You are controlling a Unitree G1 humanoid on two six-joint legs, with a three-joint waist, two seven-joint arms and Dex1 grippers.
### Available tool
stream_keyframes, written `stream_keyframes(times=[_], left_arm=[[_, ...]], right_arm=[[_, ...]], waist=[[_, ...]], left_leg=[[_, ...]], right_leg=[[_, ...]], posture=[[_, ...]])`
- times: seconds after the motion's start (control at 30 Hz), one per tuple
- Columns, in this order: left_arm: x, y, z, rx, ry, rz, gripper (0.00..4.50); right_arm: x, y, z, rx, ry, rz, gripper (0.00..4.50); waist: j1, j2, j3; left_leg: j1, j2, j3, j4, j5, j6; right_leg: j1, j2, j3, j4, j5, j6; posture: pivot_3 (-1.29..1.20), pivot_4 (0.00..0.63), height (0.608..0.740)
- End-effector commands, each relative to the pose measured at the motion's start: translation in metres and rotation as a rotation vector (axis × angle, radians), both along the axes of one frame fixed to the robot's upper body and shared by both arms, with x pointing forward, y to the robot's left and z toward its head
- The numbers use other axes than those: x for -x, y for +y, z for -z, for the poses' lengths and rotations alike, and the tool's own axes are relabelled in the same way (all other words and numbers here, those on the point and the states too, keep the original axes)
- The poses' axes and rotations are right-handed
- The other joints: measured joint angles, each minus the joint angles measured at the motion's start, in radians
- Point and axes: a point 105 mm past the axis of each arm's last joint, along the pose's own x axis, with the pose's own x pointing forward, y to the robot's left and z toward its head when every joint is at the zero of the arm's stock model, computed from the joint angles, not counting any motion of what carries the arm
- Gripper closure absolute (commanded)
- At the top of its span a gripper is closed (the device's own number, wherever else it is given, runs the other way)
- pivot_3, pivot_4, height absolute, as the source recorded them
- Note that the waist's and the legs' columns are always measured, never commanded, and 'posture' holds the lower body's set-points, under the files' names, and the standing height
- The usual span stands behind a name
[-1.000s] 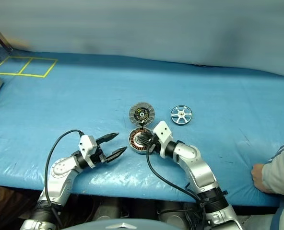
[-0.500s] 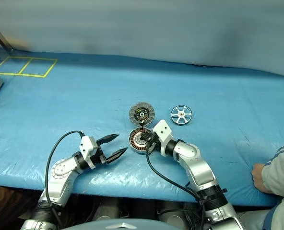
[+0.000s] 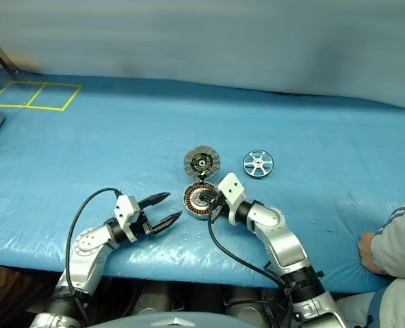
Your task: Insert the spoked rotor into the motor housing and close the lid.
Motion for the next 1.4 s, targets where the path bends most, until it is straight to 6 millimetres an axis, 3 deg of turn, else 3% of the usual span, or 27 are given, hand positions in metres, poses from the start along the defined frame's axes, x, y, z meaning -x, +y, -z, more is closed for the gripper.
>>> stream_keyframes(times=[0.03,0.5,1.0,1.1,1.2,1.4], left_arm=[[-0.001,-0.002,-0.006,-0.006,-0.041,0.014,0.93],[-0.001,0.0,-0.004,-0.009,-0.04,0.003,0.93],[-0.001,0.001,-0.001,-0.006,-0.034,-0.001,0.93],[-0.001,0.001,-0.001,-0.004,-0.035,0.0,0.93],[-0.001,0.001,-0.003,0.005,-0.04,0.0,0.93],[-0.003,0.001,-0.006,0.013,-0.053,0.0,0.93]], right_arm=[[-0.002,0.002,-0.016,-0.03,-0.064,-0.008,4.48],[-0.003,-0.001,0.003,0.147,-0.063,-0.026,4.48],[0.002,-0.001,0.009,0.295,-0.107,-0.064,4.48],[0.001,0.002,-0.004,0.197,-0.113,-0.044,4.48],[-0.002,0.003,-0.031,0.04,-0.144,-0.015,4.48],[-0.012,-0.025,-0.061,-0.029,-0.209,0.089,4.48]], waist=[[0.0,0.0,0.0],[0.0,0.0,0.0],[0.001,-0.001,-0.002],[0.001,-0.001,-0.002],[0.001,-0.001,-0.002],[0.001,-0.001,-0.002]], left_leg=[[0.0,0.0,0.0,0.0,0.0,0.0],[0.0,0.0,0.0,0.0,0.0,0.0],[0.001,0.0,0.0,0.001,0.0,0.0],[0.002,0.0,0.0,0.001,0.0,0.0],[0.001,0.0,0.0,0.001,0.0,0.0],[0.0,0.0,0.0,0.001,0.0,0.0]], right_leg=[[0.0,0.0,0.0,0.0,0.0,0.0],[0.0,0.0,0.0,0.0,0.0,0.0],[0.001,0.0,0.0,0.001,-0.001,-0.001],[0.001,0.0,0.0,0.001,-0.001,-0.001],[0.001,0.0,0.0,0.001,-0.001,-0.001],[0.0,0.0,0.0,0.001,0.0,0.0]], posture=[[0.0,0.15,0.74],[0.0,0.15,0.74],[0.0,0.15,0.74],[0.0,0.15,0.74],[0.0,0.15,0.74],[0.0,0.15,0.74]])
